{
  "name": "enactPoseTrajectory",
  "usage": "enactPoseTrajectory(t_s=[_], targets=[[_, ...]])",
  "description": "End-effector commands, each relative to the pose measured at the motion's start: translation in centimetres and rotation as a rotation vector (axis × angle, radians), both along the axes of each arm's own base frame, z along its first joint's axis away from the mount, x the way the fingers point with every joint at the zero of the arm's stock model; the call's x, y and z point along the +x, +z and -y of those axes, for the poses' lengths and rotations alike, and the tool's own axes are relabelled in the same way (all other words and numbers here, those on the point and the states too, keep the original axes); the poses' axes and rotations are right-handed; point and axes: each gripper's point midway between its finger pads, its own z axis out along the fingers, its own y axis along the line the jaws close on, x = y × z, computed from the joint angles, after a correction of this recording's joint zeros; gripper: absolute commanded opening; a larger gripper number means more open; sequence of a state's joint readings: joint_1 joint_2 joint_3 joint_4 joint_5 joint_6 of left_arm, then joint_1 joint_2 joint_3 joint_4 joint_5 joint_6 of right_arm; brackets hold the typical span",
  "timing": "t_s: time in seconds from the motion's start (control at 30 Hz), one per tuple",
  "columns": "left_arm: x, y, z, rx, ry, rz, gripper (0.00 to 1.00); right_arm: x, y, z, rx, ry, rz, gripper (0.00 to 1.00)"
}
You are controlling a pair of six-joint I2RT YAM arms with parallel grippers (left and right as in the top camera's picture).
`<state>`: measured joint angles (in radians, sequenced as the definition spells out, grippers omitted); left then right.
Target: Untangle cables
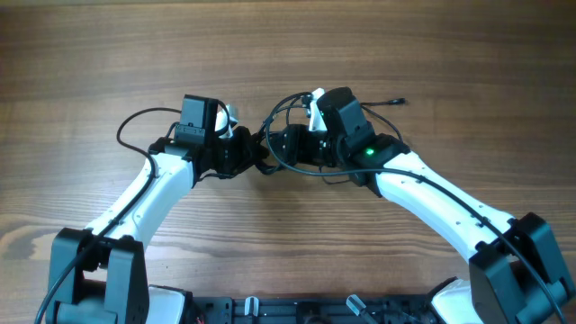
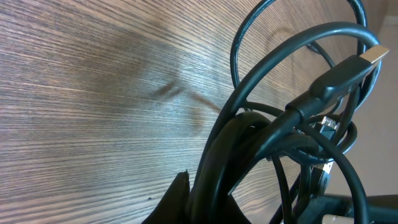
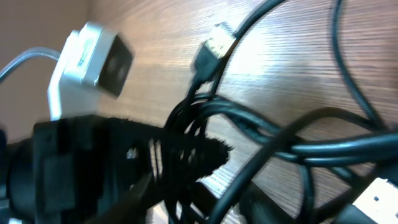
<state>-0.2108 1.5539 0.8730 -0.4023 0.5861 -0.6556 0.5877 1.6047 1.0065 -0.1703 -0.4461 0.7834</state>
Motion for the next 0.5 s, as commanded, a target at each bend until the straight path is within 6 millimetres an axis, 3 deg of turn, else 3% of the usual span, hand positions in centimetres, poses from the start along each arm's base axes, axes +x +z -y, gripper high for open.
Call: enactPoseTrajectory(t_s=[0.0, 0.07, 0.13, 0.2, 0.3, 0.4, 0.47], targets=[[0.1, -0.3, -0.3, 0.039, -0.028, 0.034, 0.04, 2.0, -0.4, 1.2, -0.01, -0.144, -0.03, 0.04], [0.1, -0.7, -0.7, 0.069, -0.013, 0.032, 0.04, 1.3, 1.5, -0.2, 0.072, 0.009, 0.034, 0.04], [0.2, -1.1, -1.4, 0.107, 0.011, 0.022, 0.04, -0.9, 5.9, -2.6, 0.231, 0.277, 0.191, 0.04], [-0.1, -1.9, -2.5, 0.16, 0.075, -0.025, 0.04, -2.7, 10.6, -2.8, 0.34, 0.411, 0.337, 0.04], [-0.6, -2.8, -3.8, 0.227, 0.133, -0.076, 0.04, -3.9, 17.6, -0.6, 0.423, 0.443, 0.545, 0.04], [-1.2, -3.2, -4.4, 0.252, 0.172, -0.119, 0.04, -6.0, 24.6, 3.0, 0.427, 0.425, 0.829, 0.05], [-1.2, -3.2, -4.4, 0.243, 0.198, -0.135, 0.04, -7.4, 26.4, 3.9, 0.422, 0.429, 0.913, 0.04]])
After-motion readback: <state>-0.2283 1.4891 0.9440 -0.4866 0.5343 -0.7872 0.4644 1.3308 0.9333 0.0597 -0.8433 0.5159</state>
